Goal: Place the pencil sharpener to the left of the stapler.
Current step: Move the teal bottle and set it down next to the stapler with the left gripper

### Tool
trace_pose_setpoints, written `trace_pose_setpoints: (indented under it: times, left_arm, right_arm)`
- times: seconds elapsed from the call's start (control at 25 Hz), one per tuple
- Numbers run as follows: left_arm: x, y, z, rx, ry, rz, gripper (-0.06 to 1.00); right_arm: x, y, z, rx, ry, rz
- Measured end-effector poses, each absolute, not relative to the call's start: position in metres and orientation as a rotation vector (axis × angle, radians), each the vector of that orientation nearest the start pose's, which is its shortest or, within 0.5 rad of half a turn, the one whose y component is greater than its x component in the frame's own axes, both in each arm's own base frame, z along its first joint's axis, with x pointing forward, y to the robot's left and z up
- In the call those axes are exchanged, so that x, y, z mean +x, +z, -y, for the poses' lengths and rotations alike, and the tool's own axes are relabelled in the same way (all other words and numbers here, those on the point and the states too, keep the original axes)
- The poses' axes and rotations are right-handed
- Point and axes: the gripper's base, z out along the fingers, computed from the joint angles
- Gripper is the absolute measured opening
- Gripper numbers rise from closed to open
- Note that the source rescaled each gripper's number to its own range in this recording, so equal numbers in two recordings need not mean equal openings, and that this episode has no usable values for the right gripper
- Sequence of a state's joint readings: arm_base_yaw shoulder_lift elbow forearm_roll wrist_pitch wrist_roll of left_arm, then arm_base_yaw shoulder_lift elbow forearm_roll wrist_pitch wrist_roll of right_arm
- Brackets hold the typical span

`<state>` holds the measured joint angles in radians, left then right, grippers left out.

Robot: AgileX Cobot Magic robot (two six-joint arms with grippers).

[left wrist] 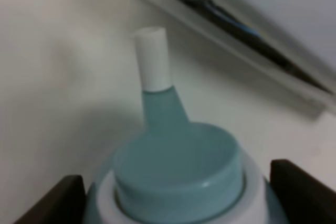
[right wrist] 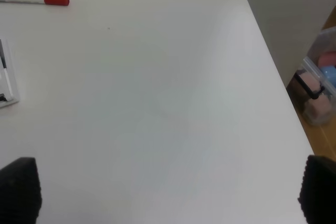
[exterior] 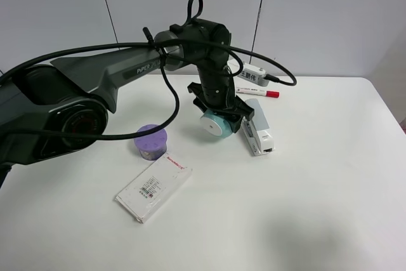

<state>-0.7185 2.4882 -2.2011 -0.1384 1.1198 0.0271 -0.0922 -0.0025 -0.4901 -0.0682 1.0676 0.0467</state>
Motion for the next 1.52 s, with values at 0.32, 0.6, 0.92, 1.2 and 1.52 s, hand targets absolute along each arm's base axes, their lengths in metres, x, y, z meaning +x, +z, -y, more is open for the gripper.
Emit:
trace_pose_setpoints:
  times: [0.32, 0.6, 0.92, 1.2, 1.52]
  left_arm:
    - [0.384, 0.134, 0.352, 1.014, -0.298, -2.781, 0.01]
    - [0.386, 0.126, 0.353, 1.009, -0.297, -2.777, 0.01]
    - [0.386, 0.113, 0.354, 1.013, -0.289, -2.798, 0.01]
    - [0.387, 0.111, 0.354, 1.014, -0.289, -2.801, 0.01]
    - [0.387, 0.111, 0.354, 1.011, -0.296, -2.801, 0.01]
  right_arm:
    - [-0.005, 0.274, 0.005, 0.146, -0.110, -2.053]
    - [-0.005, 0.274, 0.005, 0.146, -0.110, -2.053]
    - [-0.005, 0.274, 0.005, 0.146, -0.110, -2.053]
    - [-0.005, 0.274, 0.005, 0.146, -0.110, -2.053]
    - [-0.005, 0.274, 0.005, 0.146, -0.110, -2.053]
